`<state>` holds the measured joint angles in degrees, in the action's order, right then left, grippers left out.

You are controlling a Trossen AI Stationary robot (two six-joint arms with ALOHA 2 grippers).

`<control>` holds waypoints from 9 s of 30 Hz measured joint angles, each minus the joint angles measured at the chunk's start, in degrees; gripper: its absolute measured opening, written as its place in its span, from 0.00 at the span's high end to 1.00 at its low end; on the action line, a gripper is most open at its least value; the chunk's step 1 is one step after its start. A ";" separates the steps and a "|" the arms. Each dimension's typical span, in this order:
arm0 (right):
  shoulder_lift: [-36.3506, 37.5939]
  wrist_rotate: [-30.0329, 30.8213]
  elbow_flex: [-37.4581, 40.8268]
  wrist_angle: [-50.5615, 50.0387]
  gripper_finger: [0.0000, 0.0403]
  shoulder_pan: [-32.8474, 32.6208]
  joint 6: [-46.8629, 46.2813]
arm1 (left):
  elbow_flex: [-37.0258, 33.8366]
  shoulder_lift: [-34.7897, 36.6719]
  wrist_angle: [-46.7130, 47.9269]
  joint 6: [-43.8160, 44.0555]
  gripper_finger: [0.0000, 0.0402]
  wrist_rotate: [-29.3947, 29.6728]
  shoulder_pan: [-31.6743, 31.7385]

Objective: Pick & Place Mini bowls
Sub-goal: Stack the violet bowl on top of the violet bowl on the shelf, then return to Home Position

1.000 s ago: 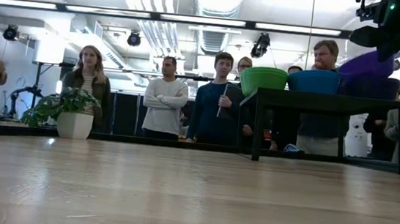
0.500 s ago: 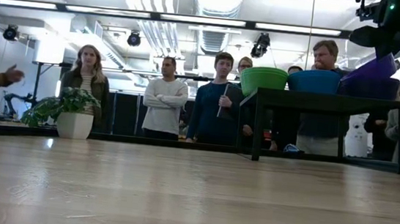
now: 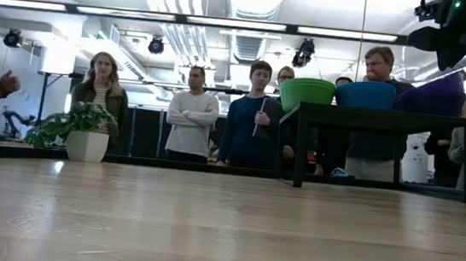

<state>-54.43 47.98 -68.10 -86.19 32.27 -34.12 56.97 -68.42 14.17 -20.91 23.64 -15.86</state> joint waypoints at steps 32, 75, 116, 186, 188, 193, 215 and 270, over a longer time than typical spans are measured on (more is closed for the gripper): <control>1.49 -14.71 -2.36 3.03 0.98 -20.09 4.08 | 1.51 5.40 0.07 8.68 1.00 6.80 0.62; 26.89 -43.97 11.87 43.37 0.98 -56.00 29.85 | -3.62 22.36 1.39 3.55 1.00 -26.36 14.58; 52.68 -37.46 22.89 49.19 0.98 -55.98 29.74 | -24.27 62.81 0.77 7.42 1.00 -20.04 16.44; 54.45 -37.43 56.98 74.93 0.98 -56.00 29.67 | -54.53 68.32 -21.93 8.79 1.00 -19.75 16.49; 54.45 -37.45 58.09 75.82 0.98 -55.99 29.80 | -54.55 68.32 -21.92 8.76 1.00 -20.07 16.50; 54.45 -37.46 60.44 77.29 0.98 -55.99 29.82 | -54.67 68.32 -21.27 8.83 1.00 -22.33 16.49; 54.01 -39.07 65.57 82.50 0.98 -56.00 33.17 | -56.50 68.18 -19.29 10.93 1.00 -23.78 16.48; 47.89 -39.42 67.43 87.71 0.98 -56.00 29.85 | -56.63 68.13 -17.53 12.09 1.00 -23.76 16.46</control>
<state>-6.55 8.56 -0.67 1.52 -23.73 -4.27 0.34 -0.30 -3.36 -8.82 -0.12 0.61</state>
